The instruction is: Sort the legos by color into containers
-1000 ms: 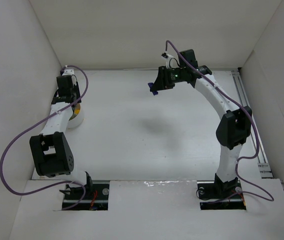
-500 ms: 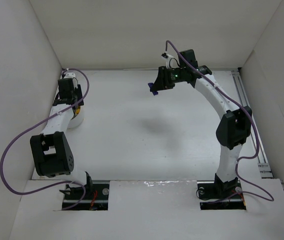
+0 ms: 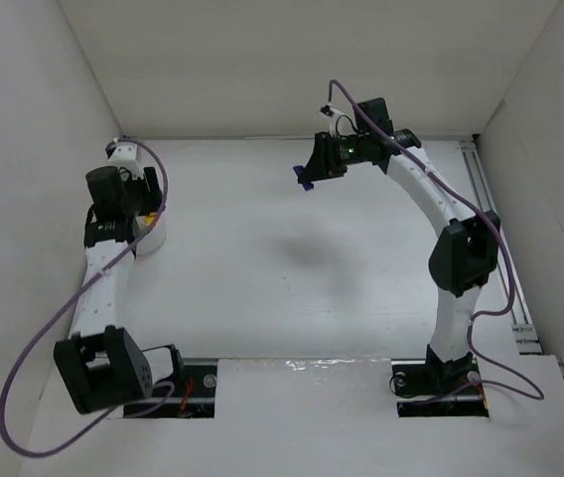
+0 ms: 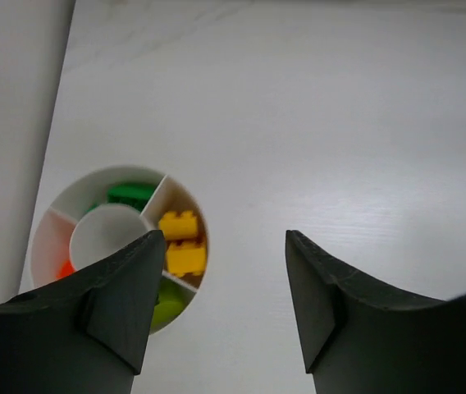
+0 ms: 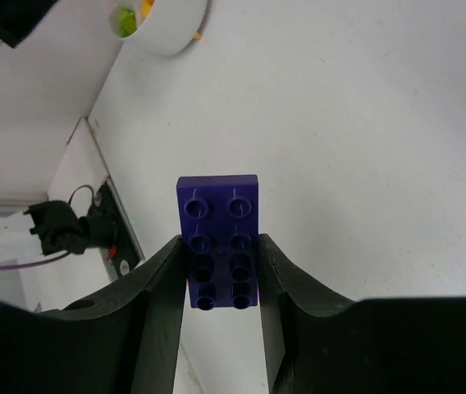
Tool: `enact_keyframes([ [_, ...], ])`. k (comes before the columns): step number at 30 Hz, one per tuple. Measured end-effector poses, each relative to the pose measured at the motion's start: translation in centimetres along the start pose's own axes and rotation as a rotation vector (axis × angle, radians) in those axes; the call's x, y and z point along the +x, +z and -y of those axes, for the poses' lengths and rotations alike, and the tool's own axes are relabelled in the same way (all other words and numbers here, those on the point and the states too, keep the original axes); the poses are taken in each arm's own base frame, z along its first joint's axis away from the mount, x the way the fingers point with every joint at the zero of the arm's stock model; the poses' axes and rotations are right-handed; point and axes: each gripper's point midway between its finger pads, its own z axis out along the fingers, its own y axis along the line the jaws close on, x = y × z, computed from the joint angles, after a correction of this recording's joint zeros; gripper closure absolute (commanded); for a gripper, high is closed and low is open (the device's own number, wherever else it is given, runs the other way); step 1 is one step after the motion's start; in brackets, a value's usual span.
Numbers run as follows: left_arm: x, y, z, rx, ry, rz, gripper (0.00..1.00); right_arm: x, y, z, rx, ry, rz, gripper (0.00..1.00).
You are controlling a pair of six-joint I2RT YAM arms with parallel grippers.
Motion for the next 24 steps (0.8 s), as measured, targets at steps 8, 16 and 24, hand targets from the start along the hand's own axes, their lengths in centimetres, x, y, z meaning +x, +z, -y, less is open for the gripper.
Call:
enact_keyframes([
  [8,-5.9,-6.5,10.1,0.607,0.163,0.157,0.42,1.5,-0.5,-3.7,-0.250,-0.055,-0.082,1.00],
  [16,1.2,-8.4,13.9,1.004,0.284,-0.021,0.41,4.0,0.3,-7.1,-0.430,-0.116,-0.209,1.00],
  [24,2.1,-11.6,15.6,1.137,0.632,0.139,0.50,10.6,3.5,-11.5,-0.483,-0.194,-0.432,1.00],
])
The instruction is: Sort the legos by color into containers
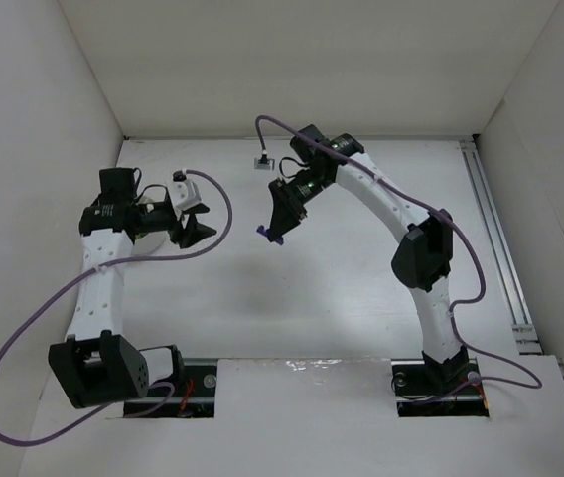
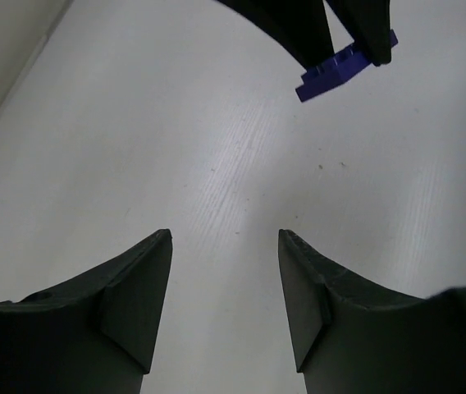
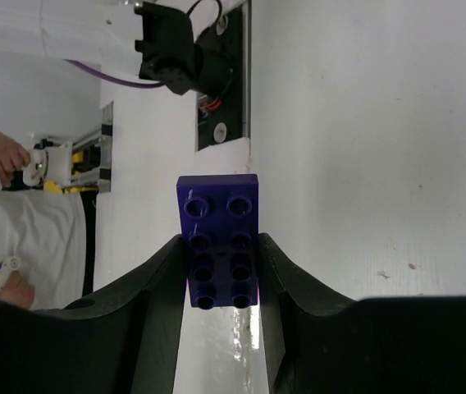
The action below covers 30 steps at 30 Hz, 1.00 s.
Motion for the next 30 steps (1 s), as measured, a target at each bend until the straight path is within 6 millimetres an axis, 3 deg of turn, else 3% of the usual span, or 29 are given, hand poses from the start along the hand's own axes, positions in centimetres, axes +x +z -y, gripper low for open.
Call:
enact_keyframes([
  [3,-1.1,-0.3,1.0,-0.008,0.116,0.017,0.54,0.8,1.2,-0.4,-0.009,0.004,-0.046,1.00],
  [8,-2.6,0.0,3.7,0.019,0.274,0.052,0.57,0.9,1.5,-0.1,0.003,-0.003,-0.065,1.00],
  [15,-3.1,1.4,6.0,0.096,0.377,0.070,0.57,0.4,1.8,-0.7,0.001,-0.030,-0.065,1.00],
  [30,-3.5,4.6,6.9,0.187,0.501,0.065,0.57,0.6,3.0,-1.7,-0.007,-0.049,-0.094,1.00],
])
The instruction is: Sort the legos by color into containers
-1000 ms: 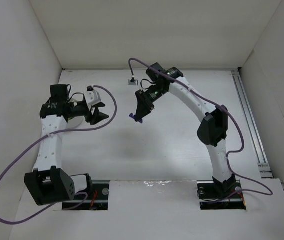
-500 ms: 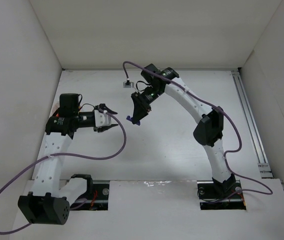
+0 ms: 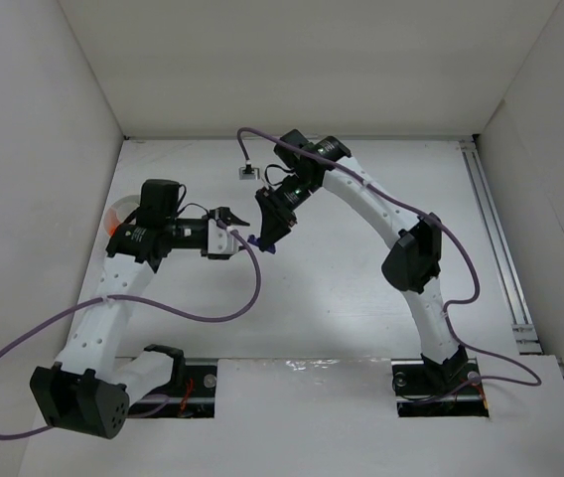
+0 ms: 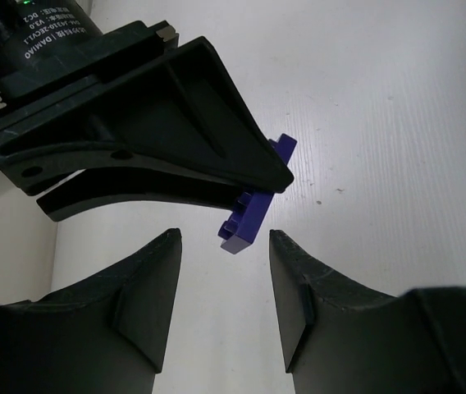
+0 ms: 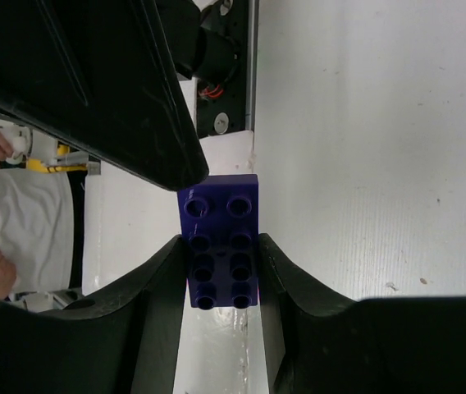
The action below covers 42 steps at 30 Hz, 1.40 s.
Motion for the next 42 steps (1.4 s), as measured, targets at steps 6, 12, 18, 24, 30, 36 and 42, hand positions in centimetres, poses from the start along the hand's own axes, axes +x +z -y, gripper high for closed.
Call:
enact_keyframes([
  [6,-0.3,0.7,0.0,0.011,0.041,-0.005,0.57,0.1,0.0,0.2,0.012,0.001,-0.005,1.00],
  [12,-0.1,1.2,0.2,0.030,0.073,-0.020,0.61,0.0,0.1,0.0,0.017,-0.009,-0.007,1.00],
  [18,0.6,1.6,0.3,0.045,0.063,-0.037,0.66,0.0,0.1,0.2,0.030,-0.012,-0.014,1.00],
  [24,1.3,1.7,0.3,0.053,0.063,-0.055,0.70,0.1,0.1,0.4,0.039,-0.011,-0.017,1.00],
  [30,1.5,1.8,0.6,0.064,0.068,-0.067,0.77,0.1,0.1,0.5,0.044,-0.011,-0.018,1.00],
  [36,1.7,1.9,0.7,0.073,0.080,-0.067,0.83,0.1,0.0,0.5,0.055,-0.011,-0.021,1.00],
  [42,1.6,2.1,0.7,0.081,0.097,-0.067,0.88,0.3,-0.1,0.6,0.068,-0.003,-0.029,0.97],
])
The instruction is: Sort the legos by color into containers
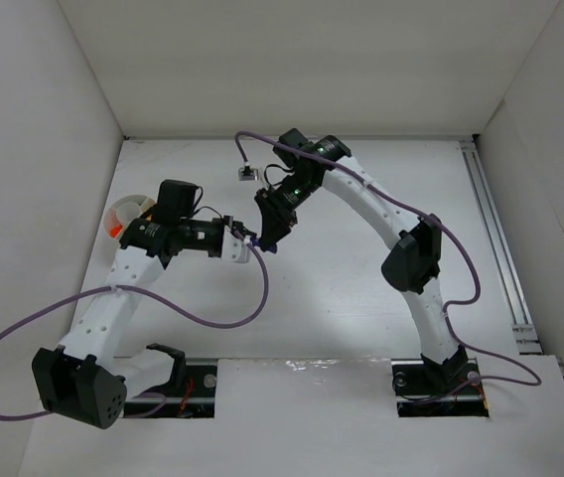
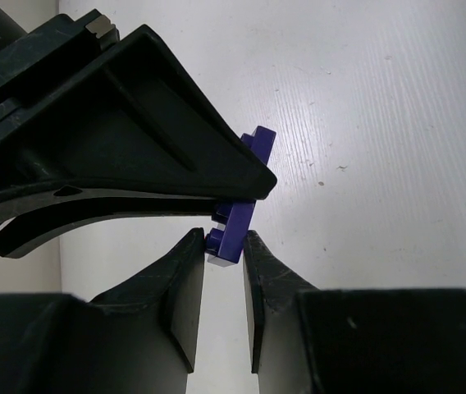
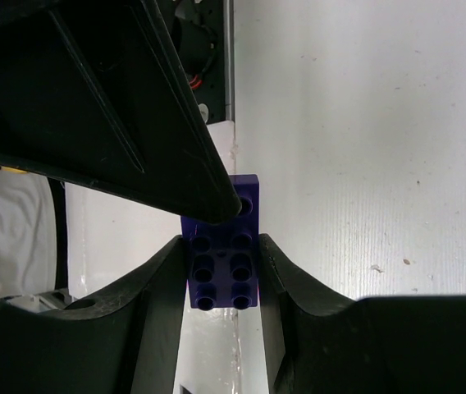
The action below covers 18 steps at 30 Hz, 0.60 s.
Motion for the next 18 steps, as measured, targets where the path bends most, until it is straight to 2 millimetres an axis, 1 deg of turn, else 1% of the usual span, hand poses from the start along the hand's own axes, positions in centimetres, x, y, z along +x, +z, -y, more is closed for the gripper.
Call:
enact_keyframes([
  [3,-0.02,0.05,-0.01,0.001,0.007,-0.001,0.92,0.01,-0.06,0.03,0.007,0.000,-0.002,0.95],
  [6,0.07,0.08,-0.03,0.002,0.019,-0.009,0.94,0.02,-0.08,0.10,0.011,-0.001,-0.003,0.82],
  [7,0.07,0.12,-0.03,0.003,0.025,-0.011,0.94,0.03,-0.09,0.13,0.013,-0.001,-0.004,0.72],
  [10,0.20,0.17,-0.03,0.004,0.038,-0.017,0.95,0.09,-0.11,0.23,0.020,0.000,-0.007,0.61],
  [11,0.22,0.21,-0.03,0.005,0.042,-0.019,0.96,0.11,-0.11,0.27,0.022,0.000,-0.008,0.55],
  [13,0.31,0.26,-0.05,0.006,0.049,-0.027,1.00,0.13,-0.12,0.29,0.023,0.000,-0.009,0.52],
  [18,0.38,0.41,0.03,0.010,0.057,-0.042,1.00,-0.03,0.01,0.04,0.021,-0.009,-0.008,0.45],
])
